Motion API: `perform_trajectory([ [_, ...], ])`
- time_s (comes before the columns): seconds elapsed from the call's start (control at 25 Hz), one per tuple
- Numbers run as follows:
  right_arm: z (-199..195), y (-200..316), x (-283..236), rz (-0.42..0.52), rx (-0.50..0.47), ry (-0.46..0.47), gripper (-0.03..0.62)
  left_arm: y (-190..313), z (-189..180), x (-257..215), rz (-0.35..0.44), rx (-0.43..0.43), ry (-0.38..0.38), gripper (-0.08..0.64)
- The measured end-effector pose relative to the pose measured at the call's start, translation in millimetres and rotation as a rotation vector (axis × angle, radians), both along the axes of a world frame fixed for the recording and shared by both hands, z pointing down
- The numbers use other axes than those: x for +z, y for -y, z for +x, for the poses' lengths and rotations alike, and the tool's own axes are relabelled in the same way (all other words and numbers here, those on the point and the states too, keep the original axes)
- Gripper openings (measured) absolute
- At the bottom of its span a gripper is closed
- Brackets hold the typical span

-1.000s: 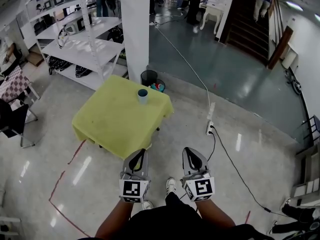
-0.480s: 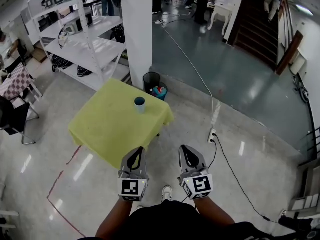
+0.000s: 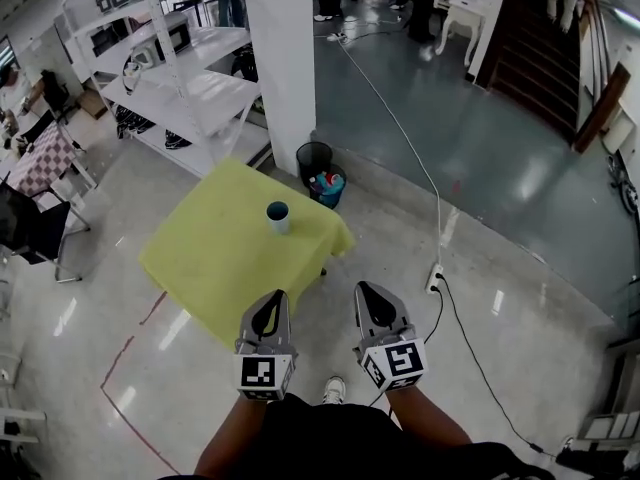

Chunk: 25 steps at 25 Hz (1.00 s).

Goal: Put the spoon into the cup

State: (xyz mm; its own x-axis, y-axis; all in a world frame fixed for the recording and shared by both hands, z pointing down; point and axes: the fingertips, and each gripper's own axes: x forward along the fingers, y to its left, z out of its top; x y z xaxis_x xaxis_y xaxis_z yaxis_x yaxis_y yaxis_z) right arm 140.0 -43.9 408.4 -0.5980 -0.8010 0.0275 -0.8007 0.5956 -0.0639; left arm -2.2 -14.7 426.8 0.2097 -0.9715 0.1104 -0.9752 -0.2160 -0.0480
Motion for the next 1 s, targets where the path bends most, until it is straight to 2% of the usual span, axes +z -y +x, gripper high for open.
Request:
perform_trajectory([
  [0.44,-18,55,23,-0.040,-0.062,-0.036,0.006,52,-14,16,-0.041,-0.031,0.005,0.012],
  [0.64,-35,85,28,-0.051,-0.079,-0.048,0.006,83,-19,12,0.006,-0.020,-0.025,0.012],
  [1.0,-76,136,28,-0.057,-0.074,-0.077,0.006,138,-48,14,0.003,0.002,-0.051,0.012],
])
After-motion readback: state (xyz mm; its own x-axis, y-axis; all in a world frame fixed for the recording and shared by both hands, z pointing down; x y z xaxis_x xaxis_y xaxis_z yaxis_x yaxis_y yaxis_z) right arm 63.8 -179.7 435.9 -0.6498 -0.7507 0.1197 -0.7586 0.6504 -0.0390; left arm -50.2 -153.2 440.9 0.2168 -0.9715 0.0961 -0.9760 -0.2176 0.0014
